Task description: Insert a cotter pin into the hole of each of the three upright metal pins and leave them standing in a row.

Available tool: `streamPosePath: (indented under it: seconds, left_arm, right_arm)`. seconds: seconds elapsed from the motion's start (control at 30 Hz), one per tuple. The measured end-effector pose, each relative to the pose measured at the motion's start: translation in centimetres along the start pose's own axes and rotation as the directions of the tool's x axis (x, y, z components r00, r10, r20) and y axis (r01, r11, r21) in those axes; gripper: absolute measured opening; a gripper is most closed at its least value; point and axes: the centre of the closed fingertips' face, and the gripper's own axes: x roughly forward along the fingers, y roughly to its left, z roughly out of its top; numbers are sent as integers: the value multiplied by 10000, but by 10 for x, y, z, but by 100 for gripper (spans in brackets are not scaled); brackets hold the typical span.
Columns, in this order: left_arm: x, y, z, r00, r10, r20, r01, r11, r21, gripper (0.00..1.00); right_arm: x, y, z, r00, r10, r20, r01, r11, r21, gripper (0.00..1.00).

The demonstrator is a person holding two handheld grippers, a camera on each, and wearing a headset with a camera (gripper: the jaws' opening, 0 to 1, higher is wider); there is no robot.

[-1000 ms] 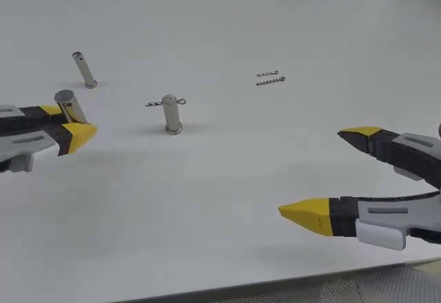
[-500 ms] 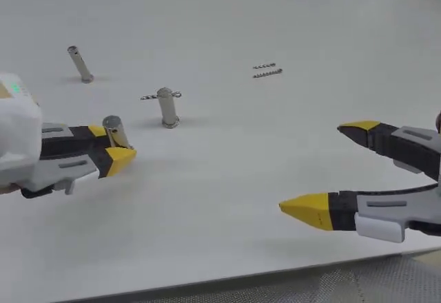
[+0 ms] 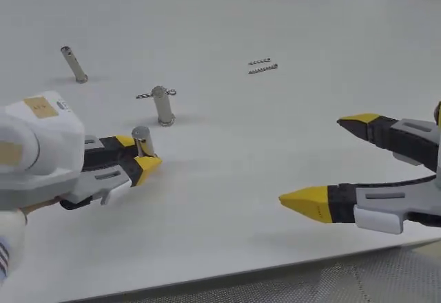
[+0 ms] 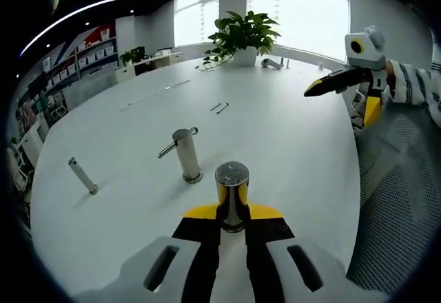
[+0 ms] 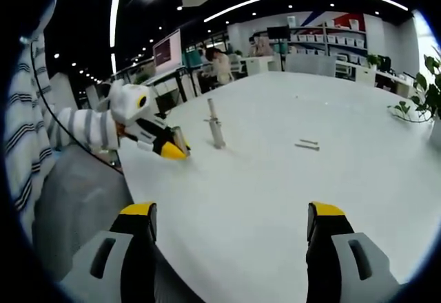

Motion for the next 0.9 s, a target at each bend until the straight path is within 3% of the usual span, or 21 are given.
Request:
streamPosePath:
  seconds: [0.27,0.43,0.47,0.57,0.8,0.9]
  left_arm:
    - [1,-2,1,9981,611,-64,-612,9978,-236,11]
    - [-1,3,-1,9912,1302,-255,-1315,9896,-590,11]
    - [-2,6,-2,9854,1659,-382,-1682,9834,-680,11]
    - [-4,9,0,9760,2133,-447,-2165,9726,-842,11]
    - [-3,13,2,9628,2677,-366,-2700,9477,-1703,11]
    - [-1,13,0,9589,2783,-546,-2836,9367,-2054,11]
  right_arm:
    - [2,0,1,9999,116,102,-116,9999,-2,91]
    - [3,1,0,9996,244,163,-244,9997,-8,91]
    - [3,1,0,9995,285,158,-285,9996,-8,91]
    - [3,1,-2,9993,369,90,-369,9993,-44,91]
    - [2,-3,-2,9986,520,64,-519,9986,-94,91]
    - [2,-5,-1,9983,589,48,-589,9982,-135,91]
